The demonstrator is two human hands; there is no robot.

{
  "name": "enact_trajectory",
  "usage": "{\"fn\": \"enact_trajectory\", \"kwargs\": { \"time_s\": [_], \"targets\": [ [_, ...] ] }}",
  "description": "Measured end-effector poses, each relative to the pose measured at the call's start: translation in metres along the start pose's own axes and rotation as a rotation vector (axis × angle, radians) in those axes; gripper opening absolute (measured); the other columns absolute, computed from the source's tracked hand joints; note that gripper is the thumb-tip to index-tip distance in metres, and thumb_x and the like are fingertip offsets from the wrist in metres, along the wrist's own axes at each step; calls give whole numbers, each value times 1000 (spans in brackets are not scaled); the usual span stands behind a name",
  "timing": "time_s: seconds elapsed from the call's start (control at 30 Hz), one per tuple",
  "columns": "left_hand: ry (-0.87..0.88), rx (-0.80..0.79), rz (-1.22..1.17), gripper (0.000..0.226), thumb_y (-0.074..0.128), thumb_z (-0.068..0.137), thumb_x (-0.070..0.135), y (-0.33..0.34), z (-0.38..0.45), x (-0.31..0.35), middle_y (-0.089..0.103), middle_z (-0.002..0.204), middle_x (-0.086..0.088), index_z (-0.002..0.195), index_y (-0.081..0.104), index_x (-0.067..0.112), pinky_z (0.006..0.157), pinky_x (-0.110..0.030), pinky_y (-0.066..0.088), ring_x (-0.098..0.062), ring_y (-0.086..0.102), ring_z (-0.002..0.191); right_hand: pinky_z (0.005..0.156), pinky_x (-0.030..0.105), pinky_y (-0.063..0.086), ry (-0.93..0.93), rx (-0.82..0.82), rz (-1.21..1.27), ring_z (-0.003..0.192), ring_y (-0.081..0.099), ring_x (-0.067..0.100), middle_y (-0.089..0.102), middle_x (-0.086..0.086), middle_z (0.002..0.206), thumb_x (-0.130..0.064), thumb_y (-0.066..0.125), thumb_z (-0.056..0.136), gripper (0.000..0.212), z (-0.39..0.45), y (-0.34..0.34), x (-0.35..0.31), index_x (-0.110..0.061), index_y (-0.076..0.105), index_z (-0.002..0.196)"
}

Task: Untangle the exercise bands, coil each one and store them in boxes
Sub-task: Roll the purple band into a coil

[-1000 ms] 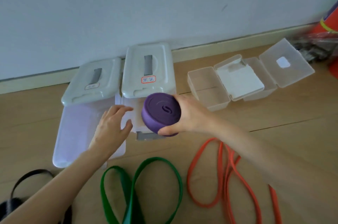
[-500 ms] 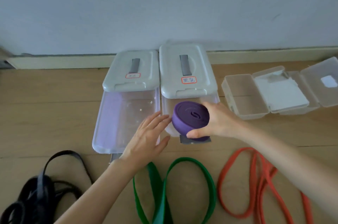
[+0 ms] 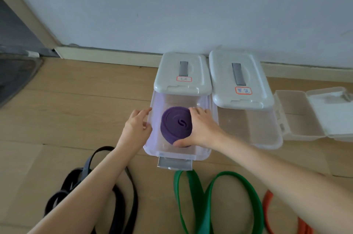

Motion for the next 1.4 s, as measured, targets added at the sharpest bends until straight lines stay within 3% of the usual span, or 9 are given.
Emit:
{"fn": "enact_trajectory", "kwargs": {
  "time_s": [0.3,0.57,0.73,0.8,1.0,1.1,1.23,1.3,1.4],
  "targets": [
    [-71,49,-170,44,54,87,2,1,5,-19,49,110,6,126,54,21,59,1,38,-6,57,79,101,40,33,214,70,-166,131,26,36,30,19,142,-60,72,64,115,47,47,6,2,15,142],
    [-98,65,-288,44,53,88,2,8,4,-26,46,106,6,128,53,21,79,-27,46,-16,62,93,113,53,6,186,-185,-183,139,-2,50,-7,29,152,-54,70,72,122,43,75,17,-9,-14,147],
    [-237,136,-309,40,49,87,5,4,-10,-30,55,123,1,124,55,18,77,-20,40,-10,56,95,96,30,37,100,73,202,126,40,30,28,13,145,-27,64,85,69,3,27,0,-9,28,141],
    [-339,240,-360,35,49,88,8,5,-37,-34,56,125,-3,122,55,13,78,-20,39,-10,55,96,83,20,32,66,184,241,112,48,20,38,9,137,-22,61,87,52,-30,6,1,-10,39,133],
    [-479,457,-370,28,48,86,5,31,-158,-29,48,117,-7,114,52,5,77,-15,33,-15,50,89,82,29,40,341,383,396,104,56,21,55,5,116,-17,58,88,34,-158,-4,77,-12,49,120],
    [-503,164,-267,34,54,87,11,84,-203,-28,47,121,-10,119,46,5,82,-23,35,-26,51,106,71,25,35,605,210,499,98,58,23,56,-3,89,-24,58,89,14,-218,58,118,-15,55,98],
    [-470,-426,-11,66,59,88,29,160,-254,-29,37,138,-14,139,25,6,96,-36,37,-31,41,124,94,35,39,794,77,506,118,46,32,44,13,126,-32,61,88,38,-262,128,139,-9,50,117],
    [-371,-393,98,62,58,89,27,158,-254,-22,39,134,-16,137,27,5,95,-38,38,-32,42,121,93,37,40,831,151,612,114,47,30,41,15,131,-25,64,87,38,-271,138,151,-9,46,117],
    [-294,-265,129,56,57,88,21,143,-245,-10,40,129,-15,136,31,8,87,-34,37,-32,43,116,64,29,49,854,235,906,70,58,19,58,16,113,-10,64,86,25,-274,153,158,-14,43,98]
  ]
}}
Point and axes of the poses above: each hand's wrist, its own z-axis towards the middle knuckle, its own y-axis out of the palm, x = y × z, the point moved 10 cm from there along z, towards the middle knuckle
